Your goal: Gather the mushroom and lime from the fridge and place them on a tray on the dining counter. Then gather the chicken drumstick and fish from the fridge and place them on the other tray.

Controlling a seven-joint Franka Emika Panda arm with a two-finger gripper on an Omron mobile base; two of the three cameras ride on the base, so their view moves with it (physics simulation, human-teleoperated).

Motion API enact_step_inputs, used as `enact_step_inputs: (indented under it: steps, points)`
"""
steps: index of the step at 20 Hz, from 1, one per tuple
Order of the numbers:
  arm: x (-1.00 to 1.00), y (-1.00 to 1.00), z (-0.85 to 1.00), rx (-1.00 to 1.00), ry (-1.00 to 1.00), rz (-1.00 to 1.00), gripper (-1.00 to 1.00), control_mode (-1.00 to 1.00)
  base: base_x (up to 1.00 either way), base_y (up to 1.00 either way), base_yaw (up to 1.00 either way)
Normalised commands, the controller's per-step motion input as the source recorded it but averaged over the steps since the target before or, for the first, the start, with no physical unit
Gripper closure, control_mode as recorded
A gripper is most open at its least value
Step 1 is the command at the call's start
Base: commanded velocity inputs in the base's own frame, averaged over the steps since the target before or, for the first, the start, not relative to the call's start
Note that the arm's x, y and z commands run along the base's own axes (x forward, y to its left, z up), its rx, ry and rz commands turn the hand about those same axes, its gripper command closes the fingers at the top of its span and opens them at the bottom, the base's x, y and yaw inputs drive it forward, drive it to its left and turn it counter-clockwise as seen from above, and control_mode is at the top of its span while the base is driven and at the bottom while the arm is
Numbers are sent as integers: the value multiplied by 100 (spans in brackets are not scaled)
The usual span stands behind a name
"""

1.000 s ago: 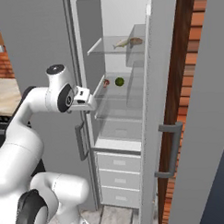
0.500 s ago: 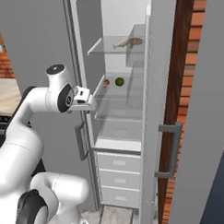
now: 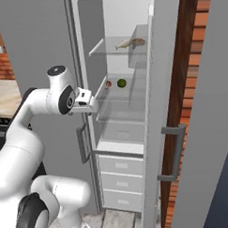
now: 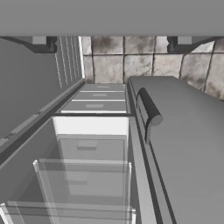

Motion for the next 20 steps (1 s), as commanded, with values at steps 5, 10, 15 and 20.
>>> enact_step_inputs:
  steps: [5,10,15,20]
  points:
    - [0,0,0,0,0,0,-100,-100,0,0,0]
    - [9,0,0,0,3,0,-100,-100,0,0,0]
    - [17,-6,0,0,9,0,-100,-100,0,0,0]
    - [17,-11,0,0,4,0,-100,-100,0,0,0]
